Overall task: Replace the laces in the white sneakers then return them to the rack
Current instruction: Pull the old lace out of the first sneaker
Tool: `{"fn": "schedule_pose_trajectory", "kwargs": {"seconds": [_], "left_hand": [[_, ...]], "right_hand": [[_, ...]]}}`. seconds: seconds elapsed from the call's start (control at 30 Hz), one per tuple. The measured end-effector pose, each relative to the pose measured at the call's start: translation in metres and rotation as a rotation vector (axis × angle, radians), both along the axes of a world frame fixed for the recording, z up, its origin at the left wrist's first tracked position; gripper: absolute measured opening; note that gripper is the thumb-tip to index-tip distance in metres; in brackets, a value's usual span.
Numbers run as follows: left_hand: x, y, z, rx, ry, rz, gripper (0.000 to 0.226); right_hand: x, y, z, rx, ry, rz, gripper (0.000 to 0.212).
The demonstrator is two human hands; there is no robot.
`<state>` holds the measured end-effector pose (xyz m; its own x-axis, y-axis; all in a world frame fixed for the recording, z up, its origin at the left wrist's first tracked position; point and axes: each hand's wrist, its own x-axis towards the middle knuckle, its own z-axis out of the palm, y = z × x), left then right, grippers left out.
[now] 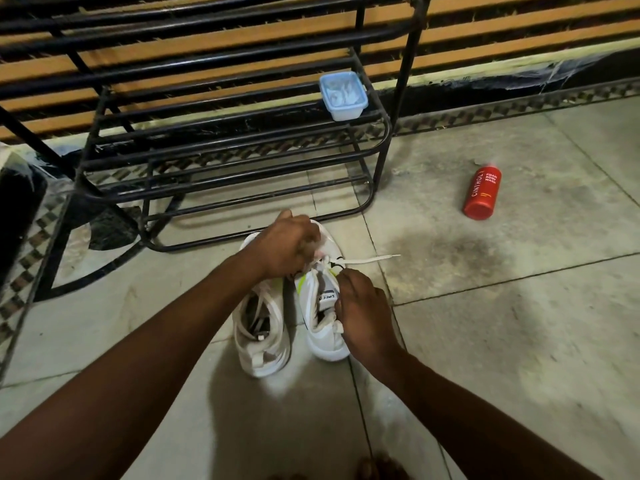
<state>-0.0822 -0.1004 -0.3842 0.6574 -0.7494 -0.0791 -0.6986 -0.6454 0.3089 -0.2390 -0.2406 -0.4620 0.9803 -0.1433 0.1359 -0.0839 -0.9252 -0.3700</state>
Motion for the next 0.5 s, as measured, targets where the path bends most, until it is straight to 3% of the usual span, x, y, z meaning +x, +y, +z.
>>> {"fn": "schedule_pose_trajectory", "kwargs": {"seconds": [0.17,0.3,0.4,0.5], "left_hand": [[-0.012,-0.014,-0.002,0.328,-0.226,-0.060,0.017],[-0.014,-0.021,0.002,0.292,-0.268,0.030,0.019],[-0.007,-0.009,0.003,-0.050,-0.185,0.309,0.025],[-0.004,-0.001,0.004,-0.743,0.266,0.678,0.020]], "right_hand": [[0.002,0.002,-0.002,-0.046,-0.002,-0.011,0.041],[0.001,0.002,-0.003,-0.052,-0.005,-0.016,0.042],[0.001,0.001,-0.005,-0.060,-0.023,-0.029,0.041],[0.001,0.001,-0.007,-0.053,-0.053,-0.035,0.041]]}}
